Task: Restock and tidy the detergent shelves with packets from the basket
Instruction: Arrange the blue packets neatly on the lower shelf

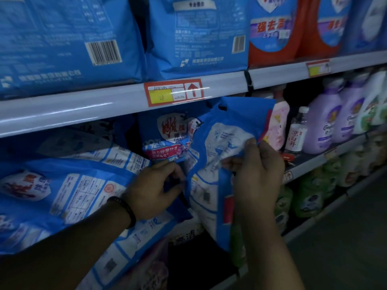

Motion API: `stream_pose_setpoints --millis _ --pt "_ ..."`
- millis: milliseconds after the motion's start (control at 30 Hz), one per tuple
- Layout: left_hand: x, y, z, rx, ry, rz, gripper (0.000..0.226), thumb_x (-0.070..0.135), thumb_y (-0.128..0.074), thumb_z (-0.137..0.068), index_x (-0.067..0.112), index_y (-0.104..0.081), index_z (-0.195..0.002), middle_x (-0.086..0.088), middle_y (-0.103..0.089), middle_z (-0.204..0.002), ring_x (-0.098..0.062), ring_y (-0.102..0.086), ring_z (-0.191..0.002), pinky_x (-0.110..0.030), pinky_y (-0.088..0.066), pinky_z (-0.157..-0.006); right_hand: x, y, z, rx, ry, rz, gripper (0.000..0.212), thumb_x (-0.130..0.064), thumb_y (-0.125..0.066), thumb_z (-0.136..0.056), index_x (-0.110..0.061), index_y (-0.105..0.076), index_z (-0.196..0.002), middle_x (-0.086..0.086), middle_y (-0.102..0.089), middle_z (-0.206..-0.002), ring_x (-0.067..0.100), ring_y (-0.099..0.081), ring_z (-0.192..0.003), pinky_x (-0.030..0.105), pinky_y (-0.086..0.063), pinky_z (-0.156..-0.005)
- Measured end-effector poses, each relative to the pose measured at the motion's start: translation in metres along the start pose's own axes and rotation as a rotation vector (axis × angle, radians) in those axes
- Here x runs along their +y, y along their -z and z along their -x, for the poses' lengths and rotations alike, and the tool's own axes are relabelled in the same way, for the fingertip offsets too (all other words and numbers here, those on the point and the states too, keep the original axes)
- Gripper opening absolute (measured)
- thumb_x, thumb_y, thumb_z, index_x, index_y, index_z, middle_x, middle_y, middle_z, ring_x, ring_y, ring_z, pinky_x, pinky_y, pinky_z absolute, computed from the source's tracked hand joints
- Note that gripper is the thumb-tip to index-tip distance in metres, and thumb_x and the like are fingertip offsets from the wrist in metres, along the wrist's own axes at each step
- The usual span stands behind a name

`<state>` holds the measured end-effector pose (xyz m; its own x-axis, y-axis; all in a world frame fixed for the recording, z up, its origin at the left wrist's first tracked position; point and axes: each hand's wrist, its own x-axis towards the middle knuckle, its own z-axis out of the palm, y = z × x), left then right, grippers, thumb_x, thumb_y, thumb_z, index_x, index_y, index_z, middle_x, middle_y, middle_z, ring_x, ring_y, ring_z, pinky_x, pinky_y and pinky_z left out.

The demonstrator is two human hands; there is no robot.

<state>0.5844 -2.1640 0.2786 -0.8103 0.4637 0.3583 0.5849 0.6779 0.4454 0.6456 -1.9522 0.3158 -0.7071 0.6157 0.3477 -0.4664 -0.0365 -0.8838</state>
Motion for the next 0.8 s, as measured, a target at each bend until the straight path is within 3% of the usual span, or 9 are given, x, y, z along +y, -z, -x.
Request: stream_pose_setpoints --millis 133,233,367,467,533,600,667,733,800 --pt "0.041 -0.017 0.025 0.112 0.079 0.298 0.025 0.027 -0.064 -0.079 0.019 -0.054 -0.101 0.002 -0.057 -0.1 -0.021 -0.059 -0.095 -0.047 -0.052 -0.081 -0.007 -0.011 0.024 -0.068 0.02 -0.02 0.033 -0.021 -0.046 -0.112 -0.014 -0.056 -0.081 0.003 -0.073 -0.069 0.024 -0.077 -0.069 0.058 -0.062 -0.076" --pt "0.062 -0.027 0.048 0.172 0.241 0.525 0.057 0.04 -0.079 -0.066 0.026 -0.054 -0.116 0.002 -0.064 -0.112 -0.021 -0.066 -0.102 -0.054 -0.056 -0.087 -0.004 -0.021 0.041 -0.087 0.05 -0.038 0.031 -0.019 -0.048 -0.112 -0.011 -0.056 -0.083 0.003 -0.076 -0.072 0.021 -0.078 -0.072 0.058 -0.061 -0.078" --pt "0.077 -0.039 0.053 0.328 0.397 0.308 0.077 0.065 -0.068 -0.052 0.037 -0.044 -0.119 0.005 -0.061 -0.119 -0.017 -0.064 -0.108 -0.041 -0.055 -0.089 -0.001 -0.034 0.058 -0.161 0.088 -0.07 0.032 -0.019 -0.05 -0.11 -0.016 -0.053 -0.079 0.0 -0.077 -0.074 0.018 -0.079 -0.078 0.058 -0.06 -0.082" --pt "0.073 -0.039 0.041 0.441 0.517 0.602 0.077 0.072 -0.052 -0.065 0.025 -0.06 -0.124 -0.001 -0.072 -0.118 -0.024 -0.07 -0.111 -0.042 -0.058 -0.093 0.003 -0.04 0.065 -0.326 0.094 -0.074 0.028 -0.024 -0.053 -0.109 -0.015 -0.059 -0.083 -0.003 -0.076 -0.08 0.014 -0.079 -0.088 0.057 -0.062 -0.086" --pt "0.069 -0.036 0.038 0.492 0.512 0.572 0.068 0.071 -0.047 -0.07 0.03 -0.062 -0.123 0.0 -0.073 -0.119 -0.026 -0.07 -0.113 -0.051 -0.057 -0.099 0.003 -0.04 0.066 -0.465 0.081 -0.059 0.02 -0.028 -0.058 -0.108 -0.022 -0.065 -0.09 -0.01 -0.075 -0.087 0.013 -0.078 -0.097 0.052 -0.063 -0.089" --pt "0.062 -0.034 0.038 0.504 0.509 0.504 0.056 0.063 -0.054 -0.074 0.035 -0.061 -0.122 0.006 -0.074 -0.115 -0.021 -0.073 -0.109 -0.051 -0.059 -0.095 0.002 -0.035 0.062 -0.478 0.064 -0.046 0.009 -0.029 -0.065 -0.104 -0.033 -0.072 -0.1 -0.015 -0.077 -0.099 0.007 -0.076 -0.101 0.037 -0.063 -0.088" --pt "0.054 -0.033 0.032 0.501 0.534 0.59 0.048 0.047 -0.071 -0.084 0.036 -0.061 -0.13 0.008 -0.077 -0.114 -0.018 -0.075 -0.105 -0.05 -0.062 -0.09 0.008 -0.027 0.055 -0.403 0.104 0.021 0.016 -0.024 -0.068 -0.102 -0.037 -0.075 -0.107 -0.019 -0.075 -0.109 0.002 -0.072 -0.102 0.024 -0.057 -0.086" --pt "0.05 -0.031 0.02 0.478 0.557 0.714 0.042 0.036 -0.075 -0.092 0.038 -0.061 -0.132 0.007 -0.078 -0.116 -0.019 -0.076 -0.105 -0.051 -0.062 -0.089 0.02 -0.02 0.046 -0.35 0.16 0.187 0.018 -0.032 -0.066 -0.099 -0.036 -0.073 -0.115 -0.017 -0.067 -0.117 0.005 -0.066 -0.11 0.032 -0.055 -0.095" --pt "0.044 -0.027 0.003 0.485 0.637 0.717 0.037 0.04 -0.074 -0.093 0.033 -0.062 -0.127 0.006 -0.077 -0.117 -0.019 -0.076 -0.104 -0.049 -0.062 -0.091 0.036 -0.015 0.04 -0.382 0.139 0.327 0.034 -0.039 -0.062 -0.093 -0.034 -0.07 -0.126 -0.012 -0.058 -0.124 0.008 -0.06 -0.116 0.039 -0.053 -0.104"
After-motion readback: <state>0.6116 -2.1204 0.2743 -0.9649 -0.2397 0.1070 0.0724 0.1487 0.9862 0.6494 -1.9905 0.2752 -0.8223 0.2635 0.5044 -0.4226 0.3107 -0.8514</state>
